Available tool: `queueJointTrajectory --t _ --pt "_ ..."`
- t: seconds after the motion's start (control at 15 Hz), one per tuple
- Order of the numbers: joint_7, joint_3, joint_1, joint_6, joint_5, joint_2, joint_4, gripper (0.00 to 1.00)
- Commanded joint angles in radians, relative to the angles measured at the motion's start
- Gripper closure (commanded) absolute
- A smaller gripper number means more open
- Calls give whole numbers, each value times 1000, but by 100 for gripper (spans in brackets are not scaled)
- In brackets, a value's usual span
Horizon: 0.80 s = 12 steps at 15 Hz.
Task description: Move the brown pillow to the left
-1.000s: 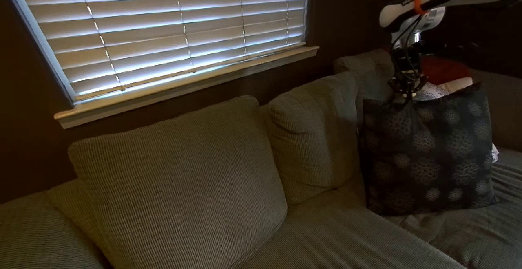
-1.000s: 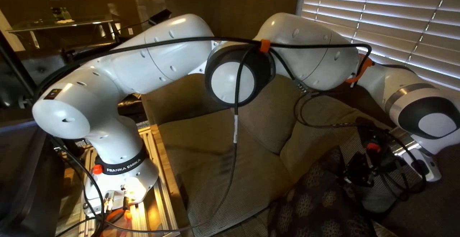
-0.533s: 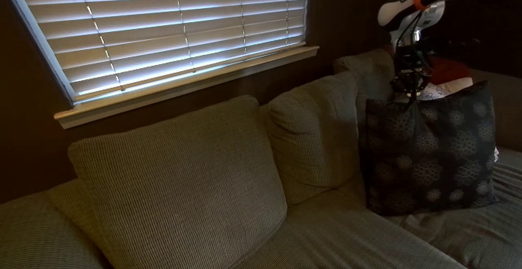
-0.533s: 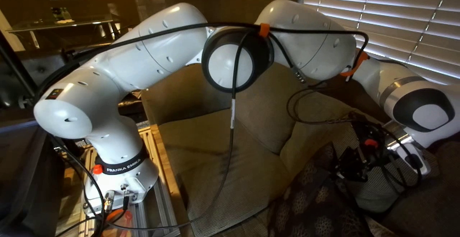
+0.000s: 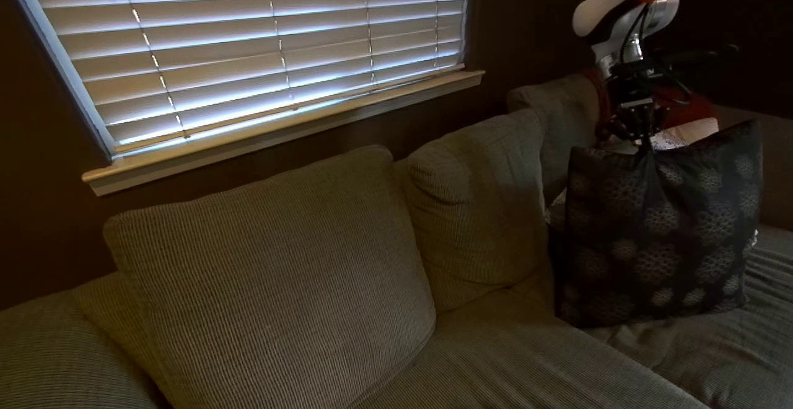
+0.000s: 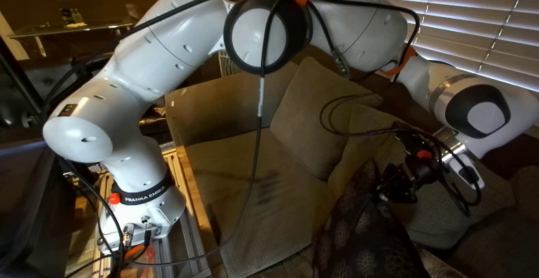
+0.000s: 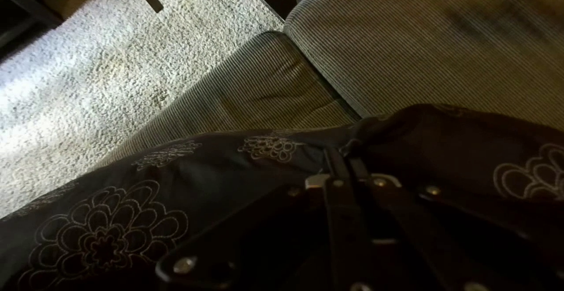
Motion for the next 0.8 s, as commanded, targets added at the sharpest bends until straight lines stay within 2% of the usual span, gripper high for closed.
queueJointTrajectory --t 0.0,0.73 --pt "-27 -4 49 14 -48 -153 -184 99" --pt "12 -13 207 105 -199 -346 -487 99"
